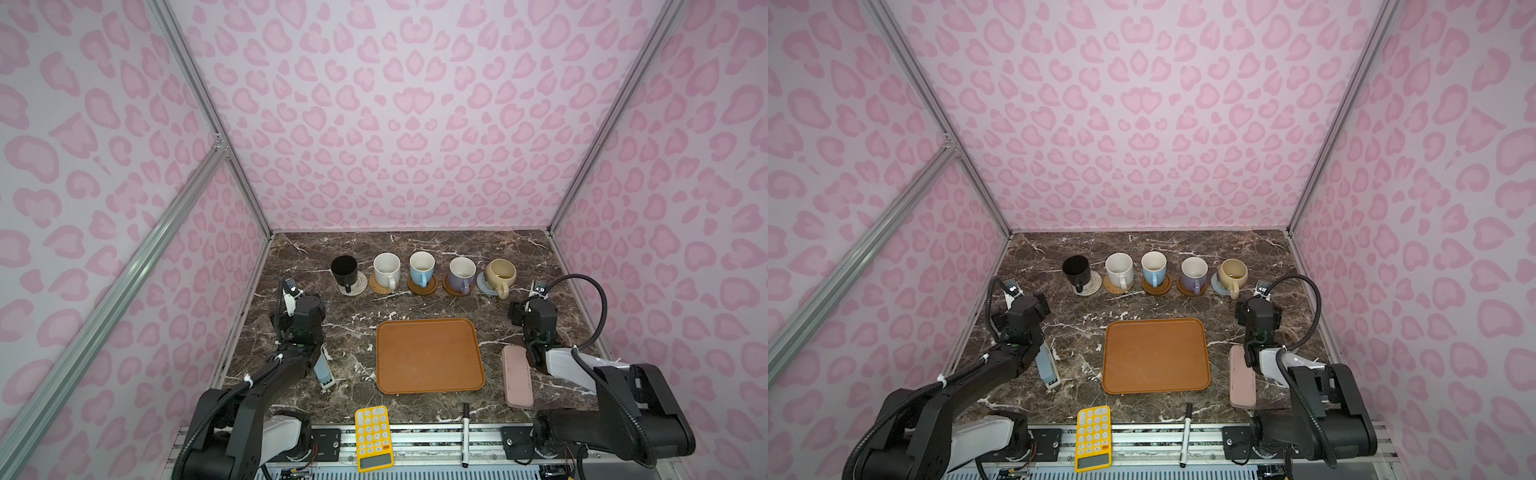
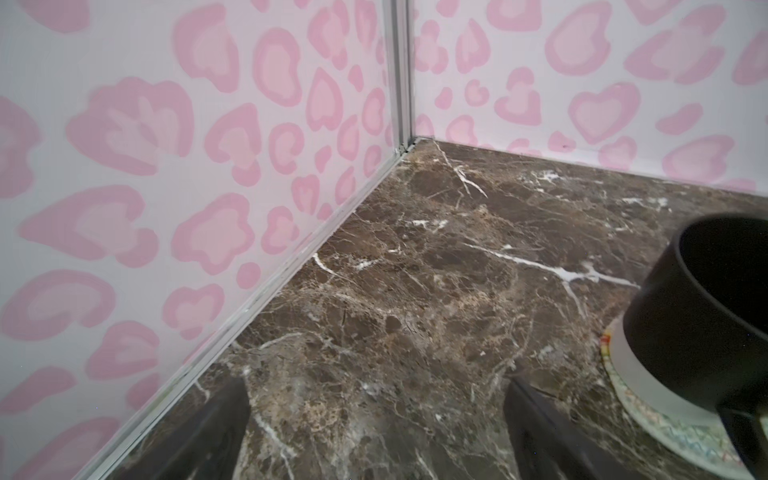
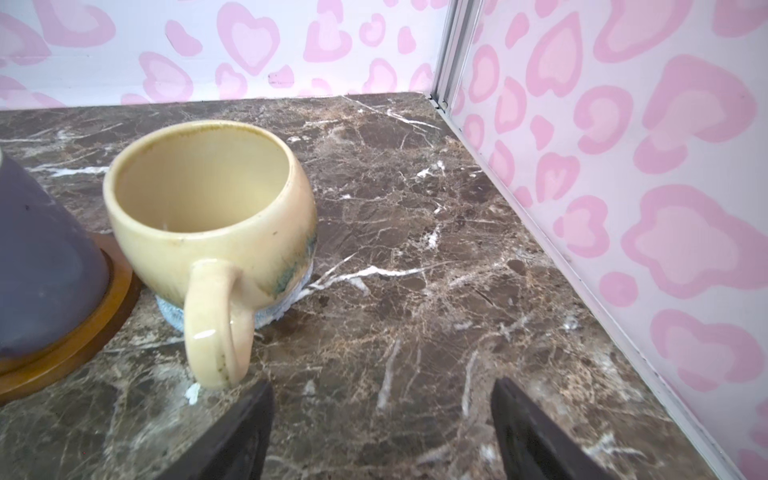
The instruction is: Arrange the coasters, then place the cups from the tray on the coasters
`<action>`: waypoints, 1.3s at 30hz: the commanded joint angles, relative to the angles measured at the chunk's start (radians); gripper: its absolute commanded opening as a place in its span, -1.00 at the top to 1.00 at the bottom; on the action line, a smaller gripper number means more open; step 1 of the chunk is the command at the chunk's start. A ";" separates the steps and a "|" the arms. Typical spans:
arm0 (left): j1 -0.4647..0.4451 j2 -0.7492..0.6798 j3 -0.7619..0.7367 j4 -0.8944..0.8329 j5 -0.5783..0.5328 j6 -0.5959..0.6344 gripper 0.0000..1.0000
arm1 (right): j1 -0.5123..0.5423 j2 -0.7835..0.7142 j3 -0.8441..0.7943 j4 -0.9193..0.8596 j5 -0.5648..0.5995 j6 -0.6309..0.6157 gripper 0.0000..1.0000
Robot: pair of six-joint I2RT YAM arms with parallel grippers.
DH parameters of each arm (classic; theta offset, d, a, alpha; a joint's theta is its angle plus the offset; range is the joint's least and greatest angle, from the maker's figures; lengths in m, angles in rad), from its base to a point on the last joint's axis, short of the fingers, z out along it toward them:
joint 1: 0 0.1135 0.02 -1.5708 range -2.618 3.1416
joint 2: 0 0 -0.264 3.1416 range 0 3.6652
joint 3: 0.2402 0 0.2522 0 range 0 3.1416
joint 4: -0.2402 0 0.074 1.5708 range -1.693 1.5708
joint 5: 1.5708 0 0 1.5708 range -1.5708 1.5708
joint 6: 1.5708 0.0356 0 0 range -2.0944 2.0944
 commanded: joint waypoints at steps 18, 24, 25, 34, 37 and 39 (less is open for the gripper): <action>0.162 0.214 -0.054 0.411 0.422 0.046 -0.94 | -0.017 0.178 0.006 0.290 -0.073 -0.033 -0.99; 0.170 0.210 -0.062 0.430 0.439 0.045 -0.94 | -0.017 0.175 0.004 0.289 -0.072 -0.033 -0.99; 0.169 0.209 -0.062 0.427 0.439 0.045 -0.94 | -0.017 0.172 0.008 0.275 -0.074 -0.031 -0.99; 0.165 0.219 -0.047 0.410 0.444 0.054 -0.94 | -0.017 0.173 0.007 0.278 -0.074 -0.033 -0.99; 0.169 0.221 -0.038 0.394 0.461 0.054 -0.94 | -0.017 0.174 0.007 0.277 -0.074 -0.033 -0.99; 0.168 0.209 -0.058 0.421 0.468 0.058 -0.94 | -0.017 0.174 0.009 0.277 -0.074 -0.033 -0.99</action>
